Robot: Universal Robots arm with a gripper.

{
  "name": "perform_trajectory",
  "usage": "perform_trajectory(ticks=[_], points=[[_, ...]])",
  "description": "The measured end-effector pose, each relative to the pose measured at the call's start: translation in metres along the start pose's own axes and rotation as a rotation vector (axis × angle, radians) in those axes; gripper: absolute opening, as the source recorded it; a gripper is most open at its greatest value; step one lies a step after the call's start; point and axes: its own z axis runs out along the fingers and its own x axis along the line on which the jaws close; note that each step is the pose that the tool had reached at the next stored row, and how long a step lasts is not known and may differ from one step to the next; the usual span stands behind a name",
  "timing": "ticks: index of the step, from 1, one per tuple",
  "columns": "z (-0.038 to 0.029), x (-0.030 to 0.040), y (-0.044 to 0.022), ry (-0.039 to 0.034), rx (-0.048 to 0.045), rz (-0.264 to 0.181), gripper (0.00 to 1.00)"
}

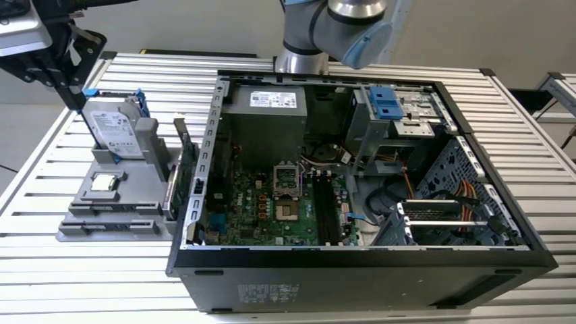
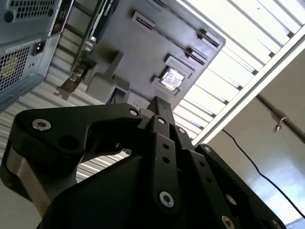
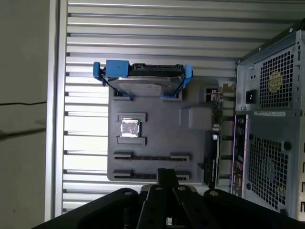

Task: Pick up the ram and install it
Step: 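Reach for the ram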

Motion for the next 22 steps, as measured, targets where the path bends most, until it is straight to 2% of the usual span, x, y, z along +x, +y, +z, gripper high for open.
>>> perform_trajectory(ticks=[22], points=[[-0.0010, 0.0004, -0.0248, 0.0004, 0.0000, 0.000, 0.00]])
